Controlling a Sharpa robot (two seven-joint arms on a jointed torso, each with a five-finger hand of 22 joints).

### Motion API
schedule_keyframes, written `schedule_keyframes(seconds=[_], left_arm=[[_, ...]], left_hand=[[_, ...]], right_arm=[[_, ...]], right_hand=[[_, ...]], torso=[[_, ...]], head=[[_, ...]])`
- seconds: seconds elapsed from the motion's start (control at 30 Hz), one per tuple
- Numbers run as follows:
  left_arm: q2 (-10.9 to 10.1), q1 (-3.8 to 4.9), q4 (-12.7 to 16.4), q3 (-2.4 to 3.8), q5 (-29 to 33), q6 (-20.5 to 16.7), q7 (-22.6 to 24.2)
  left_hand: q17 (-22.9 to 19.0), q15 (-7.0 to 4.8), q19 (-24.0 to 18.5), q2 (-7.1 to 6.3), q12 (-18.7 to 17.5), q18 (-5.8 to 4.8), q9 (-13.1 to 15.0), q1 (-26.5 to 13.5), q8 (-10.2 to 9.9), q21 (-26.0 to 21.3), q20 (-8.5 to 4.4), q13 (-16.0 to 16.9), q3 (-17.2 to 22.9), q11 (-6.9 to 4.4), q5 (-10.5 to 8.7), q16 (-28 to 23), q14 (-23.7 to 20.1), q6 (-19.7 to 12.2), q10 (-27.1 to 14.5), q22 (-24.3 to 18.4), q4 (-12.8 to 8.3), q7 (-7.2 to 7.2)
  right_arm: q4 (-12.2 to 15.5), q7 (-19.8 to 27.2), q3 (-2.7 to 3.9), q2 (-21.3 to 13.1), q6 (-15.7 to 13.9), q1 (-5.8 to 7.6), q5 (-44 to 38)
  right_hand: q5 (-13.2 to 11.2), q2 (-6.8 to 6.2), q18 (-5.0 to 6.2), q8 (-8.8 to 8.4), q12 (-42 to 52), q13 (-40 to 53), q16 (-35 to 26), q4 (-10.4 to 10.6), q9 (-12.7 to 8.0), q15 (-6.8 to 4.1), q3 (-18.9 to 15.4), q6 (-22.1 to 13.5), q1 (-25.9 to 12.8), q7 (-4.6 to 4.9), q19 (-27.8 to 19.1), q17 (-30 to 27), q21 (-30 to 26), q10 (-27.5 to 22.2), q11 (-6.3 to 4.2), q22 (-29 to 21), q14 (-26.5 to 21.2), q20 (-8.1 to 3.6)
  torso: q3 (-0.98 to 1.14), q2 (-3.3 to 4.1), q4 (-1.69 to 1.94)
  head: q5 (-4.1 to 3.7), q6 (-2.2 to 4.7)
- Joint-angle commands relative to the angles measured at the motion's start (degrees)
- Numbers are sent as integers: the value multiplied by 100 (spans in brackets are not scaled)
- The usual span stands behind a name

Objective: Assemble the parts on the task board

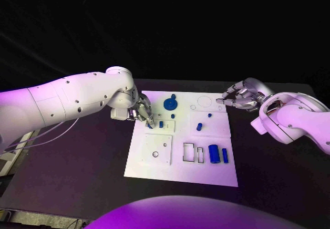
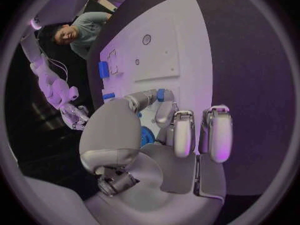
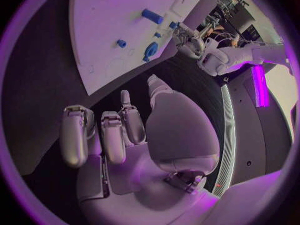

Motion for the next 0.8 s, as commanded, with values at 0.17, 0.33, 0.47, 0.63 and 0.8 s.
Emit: schedule_keyframes(seconds=[0.17,0.33,0.47,0.63,0.8], left_arm=[[34,3,9,4,-348,-107,-12],[40,2,14,4,-431,-194,-9],[41,1,23,3,-468,-232,-3],[27,-1,50,4,-481,-278,34],[28,-3,72,4,-457,-294,58]], left_hand=[[1509,26,473,41,-16,-21,7,-11,30,15,25,-10,886,2,38,21,586,52,16,1432,-930,-82],[1509,26,472,42,-18,-21,8,-15,29,15,25,-13,882,3,41,21,586,52,15,1432,-927,-81],[1509,26,472,42,-18,-21,8,-15,29,15,25,-13,882,3,41,21,586,52,15,1432,-927,-81],[1509,26,473,43,-16,-21,9,-18,28,17,25,-9,879,3,44,21,586,52,18,1432,-925,-81],[1509,26,473,43,-16,-21,9,-18,28,17,25,-9,879,3,44,21,586,52,18,1432,-925,-81]], right_arm=[[-3,7,0,10,76,-4,-65],[-4,10,0,14,78,-5,-65],[-8,11,0,16,78,-6,-65],[-10,14,0,20,78,-7,-65],[-10,15,0,22,82,-10,-65]], right_hand=[[34,11,115,37,-19,382,23,-5,5,-32,-34,-49,52,-11,100,1509,-14,-32,-11,992,597,-36],[34,11,115,37,-19,382,23,-5,5,-32,-34,-49,52,-11,100,1509,-14,-32,-11,992,597,-36],[34,11,115,37,-19,382,23,-5,5,-32,-34,-49,52,-11,100,1509,-14,-32,-11,992,597,-36],[34,11,115,37,-19,382,23,-5,5,-32,-34,-49,52,-11,100,1509,-14,-32,-11,992,597,-36],[34,11,115,37,-19,382,23,-5,5,-32,-34,-49,52,-11,100,1509,-14,-32,-11,992,597,-36]], torso=[[5,-6,6],[4,-9,3],[2,-9,4],[0,-5,5],[-2,-4,6]], head=[[-7,0],[-9,0],[-4,0],[-1,0],[8,0]])
